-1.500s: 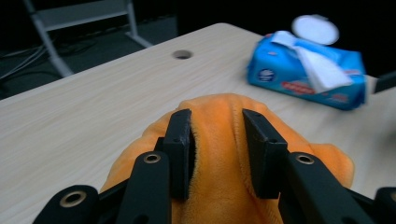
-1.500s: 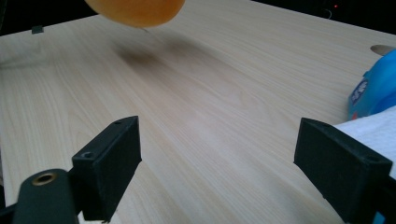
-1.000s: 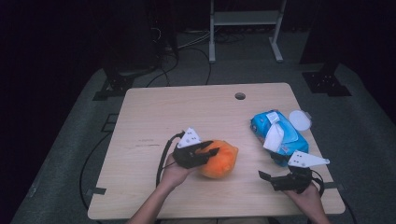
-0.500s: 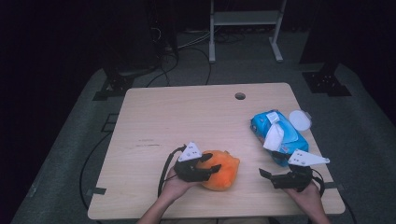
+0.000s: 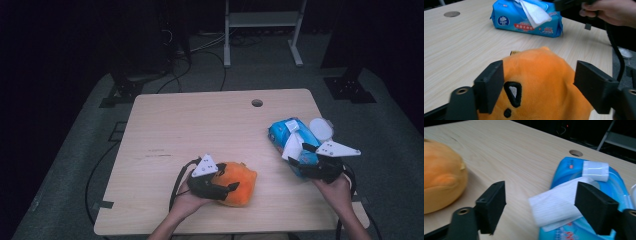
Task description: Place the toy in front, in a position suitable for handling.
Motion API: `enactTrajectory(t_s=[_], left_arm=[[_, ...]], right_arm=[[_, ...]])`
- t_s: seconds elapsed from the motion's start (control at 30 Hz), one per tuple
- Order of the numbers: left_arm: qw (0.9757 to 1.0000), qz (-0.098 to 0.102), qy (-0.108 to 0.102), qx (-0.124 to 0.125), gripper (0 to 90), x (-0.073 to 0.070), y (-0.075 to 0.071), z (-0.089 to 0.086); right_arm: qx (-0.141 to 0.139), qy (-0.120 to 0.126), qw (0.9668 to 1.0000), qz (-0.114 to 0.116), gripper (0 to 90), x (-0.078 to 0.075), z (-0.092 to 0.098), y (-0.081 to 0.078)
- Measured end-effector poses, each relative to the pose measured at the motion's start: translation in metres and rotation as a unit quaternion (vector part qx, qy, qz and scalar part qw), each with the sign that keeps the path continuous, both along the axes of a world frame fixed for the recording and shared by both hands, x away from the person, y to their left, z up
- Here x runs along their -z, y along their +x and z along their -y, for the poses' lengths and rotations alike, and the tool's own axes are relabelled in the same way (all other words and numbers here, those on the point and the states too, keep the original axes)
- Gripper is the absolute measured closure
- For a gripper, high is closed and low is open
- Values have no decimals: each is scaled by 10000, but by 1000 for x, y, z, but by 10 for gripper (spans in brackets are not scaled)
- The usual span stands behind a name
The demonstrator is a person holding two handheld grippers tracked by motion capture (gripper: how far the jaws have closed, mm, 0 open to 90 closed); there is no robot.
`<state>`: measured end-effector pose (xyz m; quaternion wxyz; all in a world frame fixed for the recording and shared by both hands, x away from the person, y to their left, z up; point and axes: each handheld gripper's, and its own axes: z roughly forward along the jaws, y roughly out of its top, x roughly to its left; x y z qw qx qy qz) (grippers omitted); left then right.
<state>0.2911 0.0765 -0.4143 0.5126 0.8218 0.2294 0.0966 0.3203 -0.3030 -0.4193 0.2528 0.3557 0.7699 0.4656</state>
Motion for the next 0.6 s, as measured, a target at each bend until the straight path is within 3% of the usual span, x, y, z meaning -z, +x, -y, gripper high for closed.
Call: enactTrajectory(t_s=[0.03,0.3,0.33,0.37,0.4,0.47,0.57,0.6], left_arm=[[10000,15,-4,33,204,-2,1,-2],[9998,141,-82,93,182,-4,10,-17],[9998,143,-78,93,182,-3,11,-18],[9998,145,49,103,182,0,13,-18],[9998,145,49,103,183,0,13,-18],[9992,167,359,109,189,10,16,-16],[9997,94,220,104,191,14,17,-19],[9997,69,206,92,192,15,17,-19]], right_arm=[[33,-73,9999,-116,270,-1,2,10],[142,-395,9987,-305,340,-2,-1,39],[167,-534,9977,-386,367,-1,-4,44],[181,-586,9972,-424,382,0,-5,46],[181,-586,9972,-424,382,0,-5,46],[229,-643,9958,-617,466,7,-3,53],[223,-629,9951,-733,515,10,0,56],[243,-614,9950,-744,590,12,2,56]])
